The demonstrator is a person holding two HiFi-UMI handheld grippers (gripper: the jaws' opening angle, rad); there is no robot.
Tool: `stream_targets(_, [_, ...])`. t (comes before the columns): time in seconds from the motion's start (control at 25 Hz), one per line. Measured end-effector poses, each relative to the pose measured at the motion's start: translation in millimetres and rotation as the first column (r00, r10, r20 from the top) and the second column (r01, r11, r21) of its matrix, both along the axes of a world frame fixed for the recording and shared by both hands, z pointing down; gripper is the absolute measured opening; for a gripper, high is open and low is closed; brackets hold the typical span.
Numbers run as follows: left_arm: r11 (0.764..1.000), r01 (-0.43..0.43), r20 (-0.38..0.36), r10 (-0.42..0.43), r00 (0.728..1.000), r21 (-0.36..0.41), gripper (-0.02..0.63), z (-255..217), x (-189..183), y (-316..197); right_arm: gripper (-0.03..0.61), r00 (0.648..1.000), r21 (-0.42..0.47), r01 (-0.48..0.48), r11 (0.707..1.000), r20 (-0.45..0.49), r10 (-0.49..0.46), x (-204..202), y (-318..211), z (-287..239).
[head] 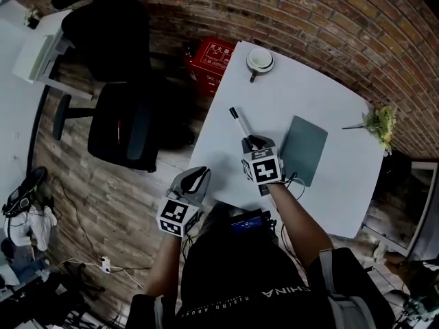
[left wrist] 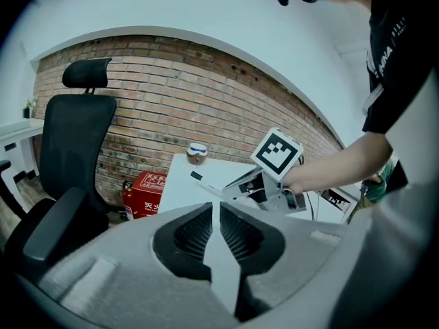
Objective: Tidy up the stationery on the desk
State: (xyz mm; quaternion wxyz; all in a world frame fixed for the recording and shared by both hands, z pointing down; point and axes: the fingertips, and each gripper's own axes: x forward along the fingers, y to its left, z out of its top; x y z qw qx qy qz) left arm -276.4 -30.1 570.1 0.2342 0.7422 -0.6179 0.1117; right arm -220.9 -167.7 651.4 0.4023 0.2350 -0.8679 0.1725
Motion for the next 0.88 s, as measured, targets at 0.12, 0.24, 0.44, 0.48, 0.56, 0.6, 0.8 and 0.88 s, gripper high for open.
stream_targets(0.12, [0.999,-0.038,-0.002,0.038,0.999,0.009,0.043,-3,17,-10,0.074,0.999,0.021,-0.031,0.999,0.02,0.031,22,-9,-16])
stream_targets(0.24, [0.997,-0.079,-0.004,0.079,0.997,0.019,0.041,-7,37,-25,0.075,0.996,0.044,-0.081,0.996,0.041,0.08,53,-21,-33])
stream_targets(0.44, [0.99,-0.14,0.002,0.14,0.99,0.027,0.041,-13,79,-54,0.075,0.98,0.064,-0.19,0.98,0.063,0.186,123,-36,-56])
stream_targets(0.48, [0.987,-0.155,0.001,0.155,0.988,0.028,0.04,-14,88,-59,0.074,0.975,0.065,-0.216,0.974,0.068,0.211,138,-38,-60])
stream_targets(0.56, [0.981,-0.192,-0.006,0.192,0.981,0.031,0.038,-17,108,-70,0.074,0.962,0.072,-0.268,0.961,0.076,0.263,169,-42,-67])
stream_targets(0.6, [0.977,-0.212,-0.008,0.212,0.977,0.033,0.038,-19,118,-76,0.074,0.954,0.075,-0.294,0.953,0.079,0.288,185,-44,-70])
stream_targets(0.8, [0.957,-0.285,0.01,0.284,0.959,0.048,0.035,-24,169,-104,0.075,0.914,0.075,-0.401,0.913,0.094,0.394,253,-50,-77])
stream_targets(0.88, [0.955,-0.294,0.003,0.294,0.956,0.047,0.034,-25,184,-110,0.074,0.901,0.066,-0.43,0.9,0.098,0.423,274,-51,-76])
